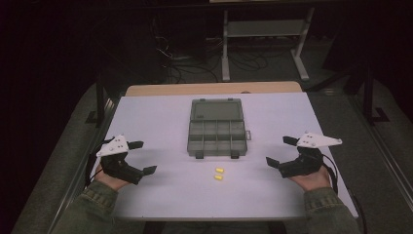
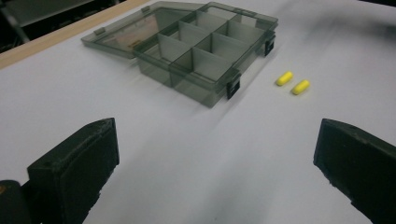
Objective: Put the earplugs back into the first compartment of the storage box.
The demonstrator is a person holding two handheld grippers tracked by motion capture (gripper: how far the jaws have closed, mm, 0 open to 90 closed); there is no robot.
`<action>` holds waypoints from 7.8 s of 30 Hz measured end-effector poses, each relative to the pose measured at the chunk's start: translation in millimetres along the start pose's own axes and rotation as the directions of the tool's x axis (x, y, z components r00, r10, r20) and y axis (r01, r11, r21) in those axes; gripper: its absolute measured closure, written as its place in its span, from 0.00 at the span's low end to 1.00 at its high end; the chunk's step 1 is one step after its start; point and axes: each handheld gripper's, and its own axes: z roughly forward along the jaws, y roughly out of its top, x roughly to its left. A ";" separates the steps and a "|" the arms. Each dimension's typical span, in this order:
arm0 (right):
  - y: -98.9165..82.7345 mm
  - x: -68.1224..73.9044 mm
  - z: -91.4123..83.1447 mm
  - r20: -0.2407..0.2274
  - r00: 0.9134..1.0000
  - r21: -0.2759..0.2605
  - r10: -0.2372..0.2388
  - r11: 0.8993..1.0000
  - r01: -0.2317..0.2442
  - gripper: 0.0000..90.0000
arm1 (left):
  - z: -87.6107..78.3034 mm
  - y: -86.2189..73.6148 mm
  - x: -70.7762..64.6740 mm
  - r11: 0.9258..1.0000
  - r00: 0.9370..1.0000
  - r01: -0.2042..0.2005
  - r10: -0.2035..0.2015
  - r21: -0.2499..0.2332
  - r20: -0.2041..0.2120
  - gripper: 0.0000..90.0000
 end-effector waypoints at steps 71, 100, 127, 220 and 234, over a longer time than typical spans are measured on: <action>-2.7 1.6 3.0 -0.011 1.000 0.046 -0.026 0.999 0.026 0.00 | 126.7 59.8 -64.9 0.935 0.900 -0.320 0.248 0.157 0.357 0.03; -2.7 5.3 5.8 -0.027 0.999 0.065 -0.042 0.997 0.044 0.00 | 173.4 52.4 -82.2 0.876 0.845 -0.419 0.282 0.237 0.454 0.34; -3.2 6.8 8.4 -0.038 0.998 0.079 -0.054 0.995 0.057 0.00 | 189.7 50.3 -81.1 0.857 0.861 -0.419 0.269 0.300 0.433 0.79; -6.2 10.2 8.0 -0.044 0.998 0.103 -0.054 0.993 0.058 0.00 | 148.0 114.1 64.4 0.957 0.979 -0.145 0.103 0.250 0.174 0.91; -7.0 10.6 7.7 -0.044 0.998 0.107 -0.052 0.993 0.056 0.00 | 177.0 100.6 65.1 0.923 0.981 -0.163 0.115 0.349 0.153 0.91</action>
